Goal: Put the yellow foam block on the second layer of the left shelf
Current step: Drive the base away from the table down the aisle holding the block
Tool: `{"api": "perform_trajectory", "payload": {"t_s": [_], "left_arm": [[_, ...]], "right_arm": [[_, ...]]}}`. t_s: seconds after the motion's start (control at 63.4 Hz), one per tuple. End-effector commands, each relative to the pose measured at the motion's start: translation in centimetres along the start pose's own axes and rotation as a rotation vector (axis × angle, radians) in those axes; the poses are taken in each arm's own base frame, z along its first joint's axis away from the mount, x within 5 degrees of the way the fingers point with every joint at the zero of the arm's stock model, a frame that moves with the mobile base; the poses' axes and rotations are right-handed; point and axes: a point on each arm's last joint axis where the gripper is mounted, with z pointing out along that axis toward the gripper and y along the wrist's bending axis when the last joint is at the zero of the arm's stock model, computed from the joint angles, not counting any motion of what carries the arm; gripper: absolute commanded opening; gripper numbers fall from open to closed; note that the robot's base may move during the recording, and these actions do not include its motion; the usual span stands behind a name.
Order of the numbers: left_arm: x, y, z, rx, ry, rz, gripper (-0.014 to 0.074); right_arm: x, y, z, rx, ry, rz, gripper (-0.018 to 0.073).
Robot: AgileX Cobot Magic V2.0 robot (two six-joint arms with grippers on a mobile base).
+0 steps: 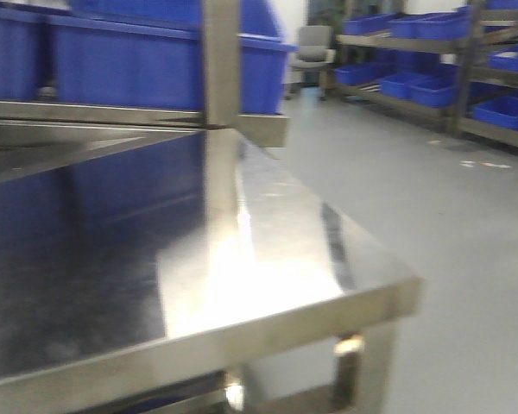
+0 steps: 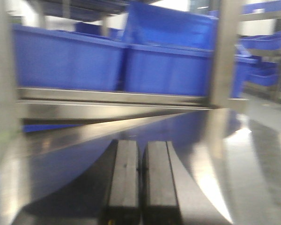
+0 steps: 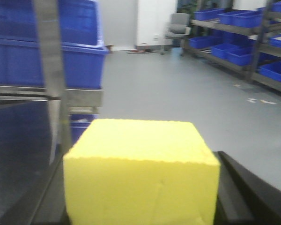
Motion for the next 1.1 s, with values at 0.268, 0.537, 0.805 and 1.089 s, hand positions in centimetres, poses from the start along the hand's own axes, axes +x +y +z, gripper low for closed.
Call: {"api": "perform_trajectory", "payload": {"t_s": [0.268, 0.537, 0.805, 1.089], "left_arm": [[0.05, -0.02, -0.14, 0.01, -0.075, -0.01, 0.0124], [0.05, -0.02, -0.14, 0.01, -0.075, -0.01, 0.0124], [0.05, -0.02, -0.14, 0.01, -0.075, -0.01, 0.0124], [0.05, -0.02, -0.14, 0.01, -0.075, -0.01, 0.0124]], "right_arm": [[-1.82, 0.02, -0.11, 0.005, -0.12, -0.002, 0.0505], [-1.82, 0.02, -0.11, 0.005, -0.12, -0.002, 0.0505], [-1.82, 0.02, -0.11, 0.005, -0.12, -0.002, 0.0505], [-1.82, 0.02, -0.11, 0.005, -0.12, -0.002, 0.0505]]}}
